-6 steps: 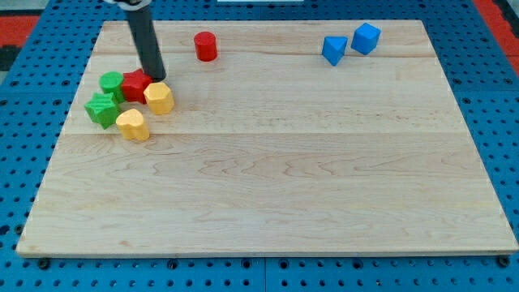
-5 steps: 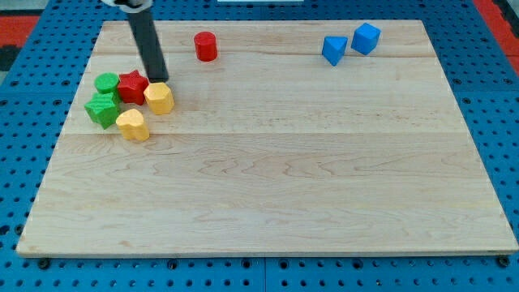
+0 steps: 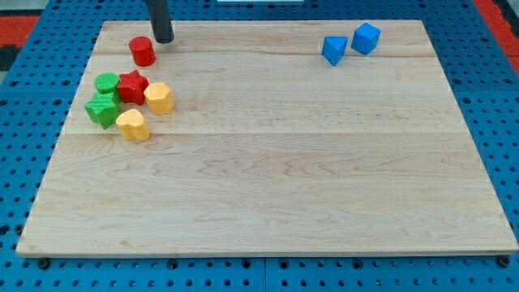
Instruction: Push the red circle into the red star
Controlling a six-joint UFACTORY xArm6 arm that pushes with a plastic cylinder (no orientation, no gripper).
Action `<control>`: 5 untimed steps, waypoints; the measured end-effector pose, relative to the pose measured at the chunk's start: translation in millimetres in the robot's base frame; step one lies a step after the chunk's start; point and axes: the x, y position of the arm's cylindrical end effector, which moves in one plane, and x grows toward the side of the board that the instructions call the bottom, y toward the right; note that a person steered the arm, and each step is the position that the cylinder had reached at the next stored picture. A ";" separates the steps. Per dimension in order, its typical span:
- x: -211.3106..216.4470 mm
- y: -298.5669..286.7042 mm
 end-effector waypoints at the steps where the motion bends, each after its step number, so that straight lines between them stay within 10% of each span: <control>1: 53.4 -34.0; 5: 108.1 25.4</control>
